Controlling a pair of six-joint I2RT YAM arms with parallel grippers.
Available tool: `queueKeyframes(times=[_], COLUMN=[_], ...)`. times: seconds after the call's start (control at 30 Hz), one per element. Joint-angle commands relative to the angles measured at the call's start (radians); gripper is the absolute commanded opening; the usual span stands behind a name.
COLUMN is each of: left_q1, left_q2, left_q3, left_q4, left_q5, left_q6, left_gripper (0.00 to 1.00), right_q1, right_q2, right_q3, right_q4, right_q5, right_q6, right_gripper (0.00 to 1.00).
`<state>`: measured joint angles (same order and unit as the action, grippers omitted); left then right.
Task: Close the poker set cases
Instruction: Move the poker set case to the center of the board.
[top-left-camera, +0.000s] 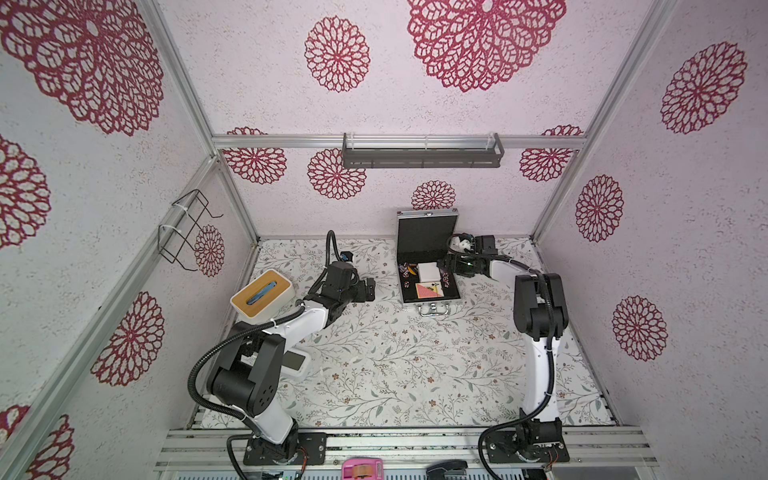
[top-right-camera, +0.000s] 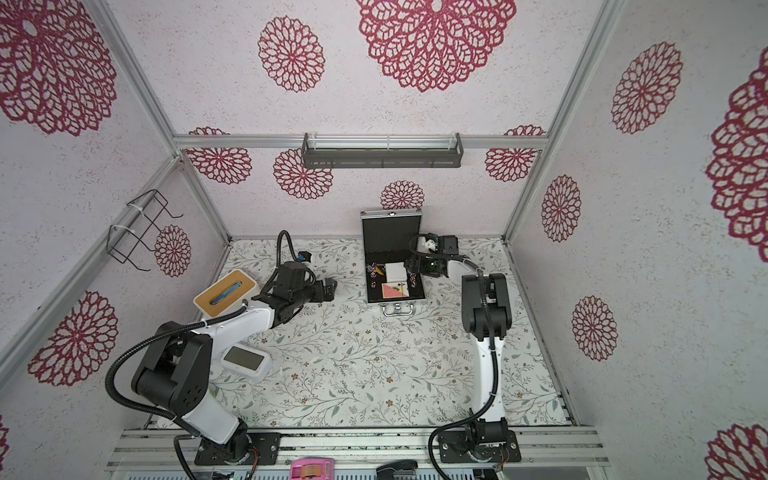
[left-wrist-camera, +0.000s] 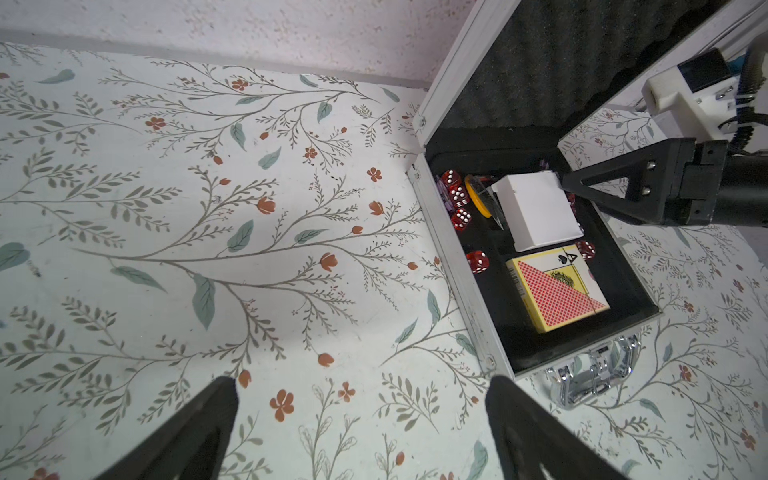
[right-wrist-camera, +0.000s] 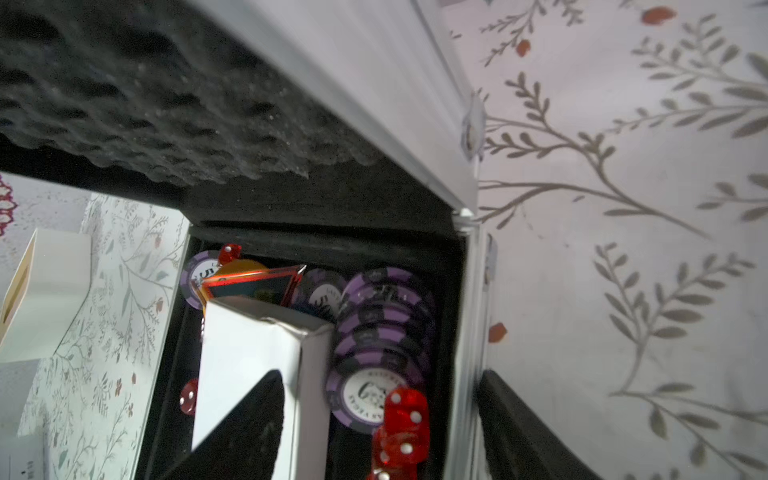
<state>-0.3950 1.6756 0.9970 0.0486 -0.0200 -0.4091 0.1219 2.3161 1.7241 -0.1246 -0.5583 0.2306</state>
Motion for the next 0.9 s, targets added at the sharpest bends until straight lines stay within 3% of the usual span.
queueKeyframes(times=[0.0,0.43,0.63,0.87], left_q1=[-0.013,-0.009,0.033,0.041], left_q2=[0.039,0.278,0.353,0.372], left_q3=[0.035,0.234,0.203,0.181], left_q4=[0.036,0.037,0.097,0.149], left_q5=[0.03,0.181,0.228,0.29], left_q6=[-0.034,-0.135,-0.266,-0.273], left_gripper=[0.98,0.95,0.91,0.85], right_q1=[0.038,0.136,0.168,0.184], right_q2=[-0.015,-0.073,-0.111,-0.142], right_q3=[0.004,-0.143,-0.205,-0.271], right_q4=[0.01,0.136,0.178,0.254], right_q5=[-0.082,-0.072,-0.055,-0.061], right_q6=[0.017,0.082,0.102,0.147], right_gripper=[0.73,0.73,0.72,0.7])
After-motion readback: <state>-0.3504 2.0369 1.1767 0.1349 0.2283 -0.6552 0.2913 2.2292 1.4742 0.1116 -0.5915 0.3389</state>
